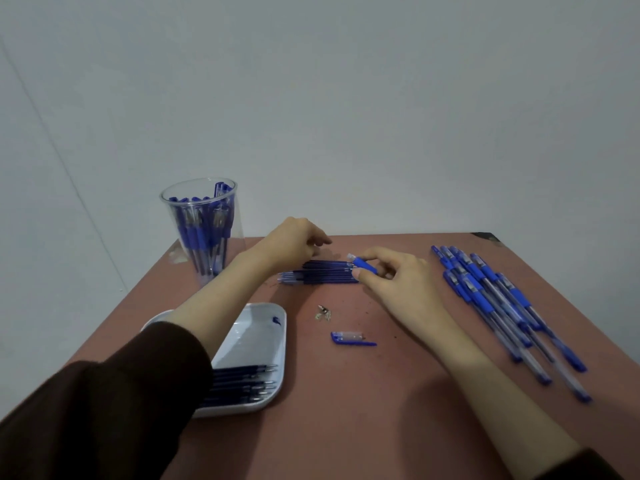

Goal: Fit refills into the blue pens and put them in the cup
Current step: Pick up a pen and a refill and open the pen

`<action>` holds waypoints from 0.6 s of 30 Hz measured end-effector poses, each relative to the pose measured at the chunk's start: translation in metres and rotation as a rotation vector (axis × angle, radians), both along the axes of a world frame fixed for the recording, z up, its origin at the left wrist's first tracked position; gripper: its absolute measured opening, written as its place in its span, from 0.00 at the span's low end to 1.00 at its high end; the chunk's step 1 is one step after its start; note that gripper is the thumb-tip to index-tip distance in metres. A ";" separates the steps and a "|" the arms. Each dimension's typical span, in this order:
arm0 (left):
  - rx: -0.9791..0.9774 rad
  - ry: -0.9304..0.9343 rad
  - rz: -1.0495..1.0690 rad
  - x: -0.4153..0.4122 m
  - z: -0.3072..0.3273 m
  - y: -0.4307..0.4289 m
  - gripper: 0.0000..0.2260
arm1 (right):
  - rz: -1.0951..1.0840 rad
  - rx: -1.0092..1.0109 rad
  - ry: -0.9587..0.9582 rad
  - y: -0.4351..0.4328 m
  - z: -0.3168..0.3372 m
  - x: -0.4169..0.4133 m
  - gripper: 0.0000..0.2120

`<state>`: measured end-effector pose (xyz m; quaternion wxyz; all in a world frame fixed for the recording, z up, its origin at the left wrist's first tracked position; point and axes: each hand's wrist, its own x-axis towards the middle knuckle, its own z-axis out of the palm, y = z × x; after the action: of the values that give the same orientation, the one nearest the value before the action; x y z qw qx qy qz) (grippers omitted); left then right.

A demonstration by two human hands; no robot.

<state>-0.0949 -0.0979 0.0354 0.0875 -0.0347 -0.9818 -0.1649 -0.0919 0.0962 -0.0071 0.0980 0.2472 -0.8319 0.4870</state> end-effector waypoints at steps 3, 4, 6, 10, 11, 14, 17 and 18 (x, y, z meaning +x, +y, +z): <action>0.051 0.000 -0.025 0.036 0.013 -0.004 0.10 | 0.040 0.020 0.041 -0.005 0.000 0.008 0.09; 0.057 -0.019 -0.027 0.051 0.016 -0.006 0.09 | 0.061 0.028 0.052 -0.008 0.000 0.012 0.08; 0.037 -0.070 -0.024 0.082 0.021 -0.012 0.06 | 0.103 0.051 0.080 -0.013 0.000 0.021 0.06; 0.029 -0.193 -0.026 0.131 0.020 -0.027 0.02 | 0.201 0.045 0.132 -0.019 0.002 0.040 0.08; 0.034 -0.240 -0.028 0.140 0.018 -0.030 0.01 | 0.224 0.028 0.133 -0.020 0.002 0.044 0.08; 0.016 -0.359 -0.020 0.156 0.008 -0.040 0.03 | 0.243 0.015 0.140 -0.022 0.001 0.050 0.06; 0.025 -0.374 -0.006 0.162 0.001 -0.044 0.03 | 0.244 0.024 0.153 -0.024 -0.002 0.051 0.06; 0.044 -0.376 -0.002 0.163 0.000 -0.045 0.03 | 0.242 0.026 0.155 -0.024 -0.002 0.051 0.05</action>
<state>0.0681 -0.1429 0.0353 -0.0968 -0.0024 -0.9770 -0.1898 -0.0406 0.0722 -0.0092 0.0996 0.3838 -0.7923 0.4636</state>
